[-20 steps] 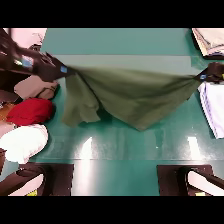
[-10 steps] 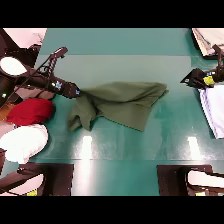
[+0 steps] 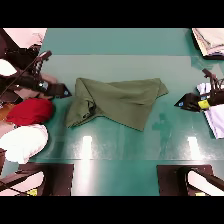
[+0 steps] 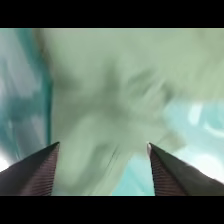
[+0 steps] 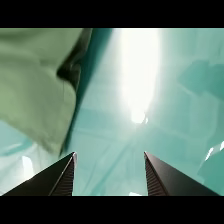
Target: Fold the shirts.
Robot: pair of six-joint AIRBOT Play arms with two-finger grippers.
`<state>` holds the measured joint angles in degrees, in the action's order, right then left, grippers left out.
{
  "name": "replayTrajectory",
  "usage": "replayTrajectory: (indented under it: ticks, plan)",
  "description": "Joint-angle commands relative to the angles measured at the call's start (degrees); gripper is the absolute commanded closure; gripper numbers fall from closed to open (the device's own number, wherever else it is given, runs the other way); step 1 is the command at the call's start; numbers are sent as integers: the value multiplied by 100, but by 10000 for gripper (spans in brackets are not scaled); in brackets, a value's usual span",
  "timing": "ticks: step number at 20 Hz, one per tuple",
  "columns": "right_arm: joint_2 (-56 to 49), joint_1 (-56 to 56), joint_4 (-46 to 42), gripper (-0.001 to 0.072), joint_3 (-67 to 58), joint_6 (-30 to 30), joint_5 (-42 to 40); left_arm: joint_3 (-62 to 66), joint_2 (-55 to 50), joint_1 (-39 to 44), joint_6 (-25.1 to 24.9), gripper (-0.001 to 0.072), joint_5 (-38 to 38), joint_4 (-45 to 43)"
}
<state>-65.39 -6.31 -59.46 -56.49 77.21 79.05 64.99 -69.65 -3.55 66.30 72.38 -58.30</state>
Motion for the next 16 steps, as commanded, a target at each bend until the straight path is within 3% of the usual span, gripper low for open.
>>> replayTrajectory:
  ticks: [1,5,7,10,13,14,16]
  plan:
    - [479,177,13,223,649,-35,-155,-820,-2,-540,-387,65,251,-61]
    - [575,444,291,230,815,-33,-131,-1617,-85,-579,-675,66,-782,-68]
    - [570,562,476,231,815,-33,-190,-1655,-297,-579,-726,66,-870,20]
    - [570,732,555,231,815,-33,-260,-1661,-745,-549,-1185,67,-732,577]
    - [570,737,590,232,815,-13,-264,-1659,-918,-549,-1165,69,-774,660]
    - [570,737,581,232,817,-11,-264,-1661,-927,-549,-1156,216,-776,723]
    - [570,730,573,231,852,-11,-264,-1659,-925,-549,-1049,667,-780,811]
